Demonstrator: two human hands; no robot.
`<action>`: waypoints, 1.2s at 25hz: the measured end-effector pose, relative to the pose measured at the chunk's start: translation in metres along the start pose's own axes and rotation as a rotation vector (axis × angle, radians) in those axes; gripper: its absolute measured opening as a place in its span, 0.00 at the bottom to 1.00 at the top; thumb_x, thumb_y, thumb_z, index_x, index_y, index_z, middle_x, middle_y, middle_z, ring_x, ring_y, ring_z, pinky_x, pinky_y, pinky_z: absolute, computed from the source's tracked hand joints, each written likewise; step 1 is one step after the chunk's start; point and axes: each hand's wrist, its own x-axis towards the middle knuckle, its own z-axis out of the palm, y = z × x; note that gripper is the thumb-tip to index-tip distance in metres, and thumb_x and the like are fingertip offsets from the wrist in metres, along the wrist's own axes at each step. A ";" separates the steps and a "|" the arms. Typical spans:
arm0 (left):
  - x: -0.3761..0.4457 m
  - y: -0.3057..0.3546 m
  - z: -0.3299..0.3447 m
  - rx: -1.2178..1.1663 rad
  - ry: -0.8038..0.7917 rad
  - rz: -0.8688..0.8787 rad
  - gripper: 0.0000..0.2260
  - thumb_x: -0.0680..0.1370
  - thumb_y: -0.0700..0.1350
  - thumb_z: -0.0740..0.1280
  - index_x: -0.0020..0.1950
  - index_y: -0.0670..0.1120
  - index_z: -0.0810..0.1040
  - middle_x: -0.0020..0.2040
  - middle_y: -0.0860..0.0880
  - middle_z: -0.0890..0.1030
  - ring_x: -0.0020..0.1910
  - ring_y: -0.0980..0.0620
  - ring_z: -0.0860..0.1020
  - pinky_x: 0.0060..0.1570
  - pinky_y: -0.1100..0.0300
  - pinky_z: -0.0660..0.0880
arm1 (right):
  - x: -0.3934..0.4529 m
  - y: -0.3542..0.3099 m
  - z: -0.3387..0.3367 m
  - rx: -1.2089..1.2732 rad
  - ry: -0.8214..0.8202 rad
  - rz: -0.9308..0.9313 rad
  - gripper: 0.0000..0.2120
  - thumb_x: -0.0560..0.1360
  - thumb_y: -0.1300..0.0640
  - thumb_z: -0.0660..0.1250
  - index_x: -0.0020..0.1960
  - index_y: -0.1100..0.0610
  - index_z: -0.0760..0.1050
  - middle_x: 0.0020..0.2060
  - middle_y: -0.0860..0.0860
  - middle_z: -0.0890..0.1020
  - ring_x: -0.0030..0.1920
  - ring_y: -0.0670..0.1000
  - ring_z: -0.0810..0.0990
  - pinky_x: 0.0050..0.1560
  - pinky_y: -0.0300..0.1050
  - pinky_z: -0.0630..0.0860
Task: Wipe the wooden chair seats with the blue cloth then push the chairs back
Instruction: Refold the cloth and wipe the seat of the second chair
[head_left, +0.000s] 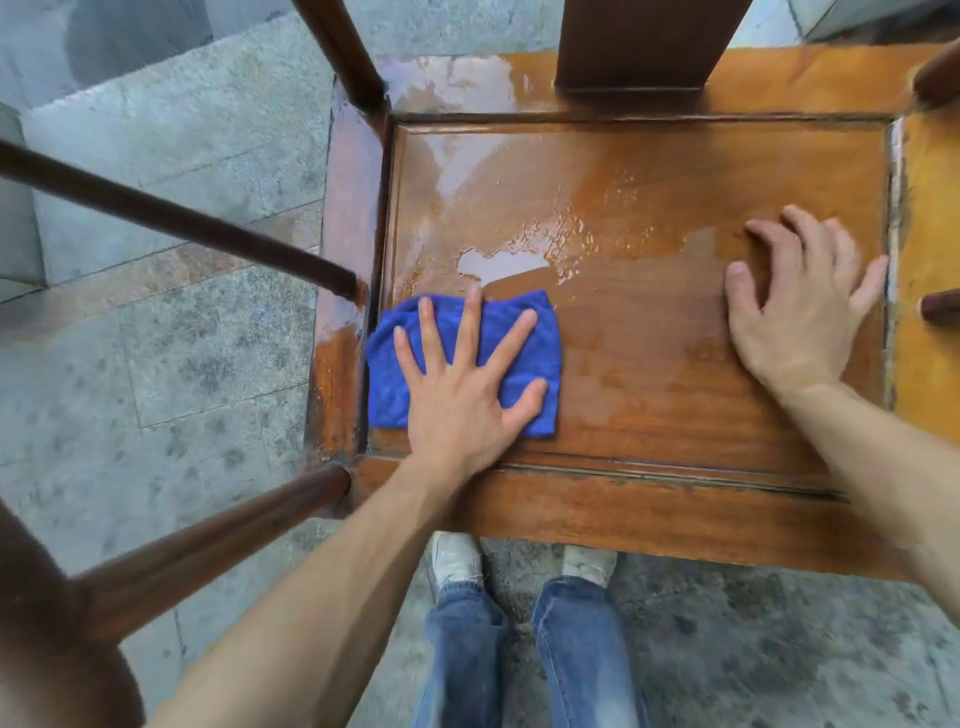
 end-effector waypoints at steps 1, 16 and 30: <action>0.026 -0.004 -0.004 -0.011 -0.008 -0.020 0.30 0.76 0.69 0.53 0.78 0.66 0.55 0.83 0.49 0.51 0.79 0.31 0.45 0.73 0.28 0.45 | 0.000 0.000 0.000 0.008 0.005 -0.001 0.19 0.80 0.46 0.57 0.70 0.47 0.68 0.75 0.49 0.66 0.78 0.57 0.57 0.75 0.71 0.45; 0.263 -0.016 -0.051 -0.030 -0.056 -0.057 0.26 0.79 0.59 0.46 0.78 0.67 0.49 0.83 0.51 0.48 0.79 0.33 0.41 0.72 0.28 0.39 | 0.007 0.005 0.007 -0.036 0.016 -0.011 0.18 0.80 0.46 0.57 0.69 0.47 0.67 0.75 0.48 0.65 0.78 0.57 0.57 0.75 0.72 0.46; -0.110 0.016 0.007 0.040 -0.187 -0.036 0.28 0.77 0.58 0.56 0.78 0.59 0.62 0.82 0.46 0.55 0.78 0.30 0.51 0.69 0.26 0.55 | -0.003 0.034 -0.016 -0.051 -0.070 -0.143 0.24 0.82 0.44 0.53 0.76 0.47 0.62 0.77 0.49 0.65 0.77 0.54 0.60 0.76 0.60 0.54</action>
